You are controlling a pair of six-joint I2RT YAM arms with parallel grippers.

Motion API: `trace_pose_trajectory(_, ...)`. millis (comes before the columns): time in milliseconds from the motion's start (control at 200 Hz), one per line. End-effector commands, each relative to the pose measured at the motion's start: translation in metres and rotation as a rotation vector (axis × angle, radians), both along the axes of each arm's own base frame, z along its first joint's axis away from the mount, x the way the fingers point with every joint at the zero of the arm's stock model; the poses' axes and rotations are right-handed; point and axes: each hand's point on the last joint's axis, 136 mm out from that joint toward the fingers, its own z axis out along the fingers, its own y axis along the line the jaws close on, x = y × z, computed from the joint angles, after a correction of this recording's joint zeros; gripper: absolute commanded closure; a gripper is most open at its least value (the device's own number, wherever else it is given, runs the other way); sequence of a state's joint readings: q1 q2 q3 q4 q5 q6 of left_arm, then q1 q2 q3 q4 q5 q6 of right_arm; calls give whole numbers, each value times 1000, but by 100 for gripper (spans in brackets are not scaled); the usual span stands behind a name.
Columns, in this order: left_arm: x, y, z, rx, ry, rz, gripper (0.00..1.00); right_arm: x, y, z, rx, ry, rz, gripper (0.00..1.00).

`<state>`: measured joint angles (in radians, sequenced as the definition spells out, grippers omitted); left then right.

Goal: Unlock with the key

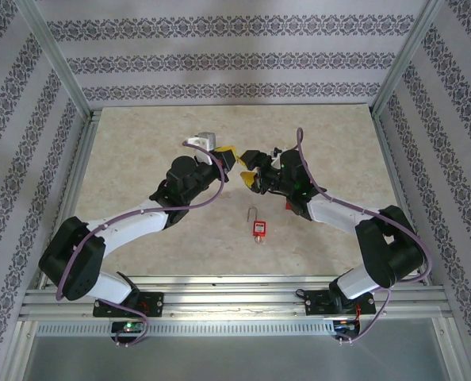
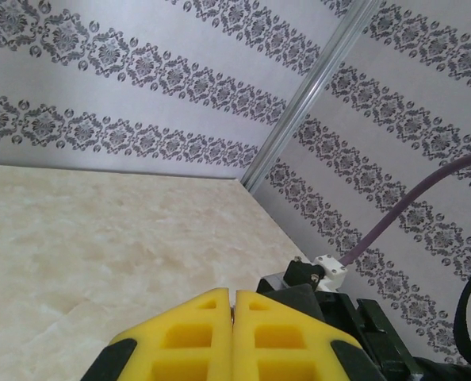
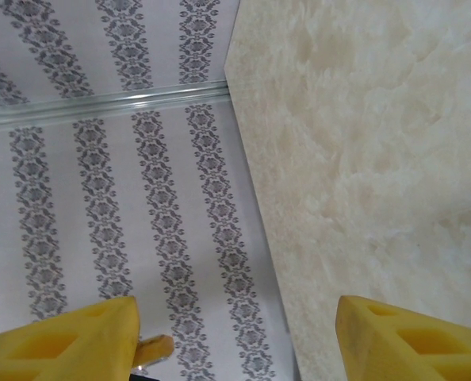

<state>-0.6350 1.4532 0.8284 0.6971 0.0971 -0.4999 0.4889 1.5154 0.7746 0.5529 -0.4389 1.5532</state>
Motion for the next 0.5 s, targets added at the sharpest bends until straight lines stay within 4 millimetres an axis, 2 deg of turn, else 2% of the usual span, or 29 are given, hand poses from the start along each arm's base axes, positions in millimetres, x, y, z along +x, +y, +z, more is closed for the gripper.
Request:
trace_pose_trajectory(0, -6, -8, 12, -29, -87, -32, 100, 4, 3, 15, 89, -26, -23, 33)
trace_pose_trajectory(190, -6, -16, 5, -45, -107, -41, 100, 13, 5, 20, 185, -26, -58, 33)
trace_pose_trajectory(385, -6, -22, 3, -39, -129, -36, 100, 14, 13, 24, 265, -14, -52, 34)
trace_pose_trajectory(495, -8, -27, 2, -34, -137, -48, 100, 16, 11, 22, 270, -7, -71, 35)
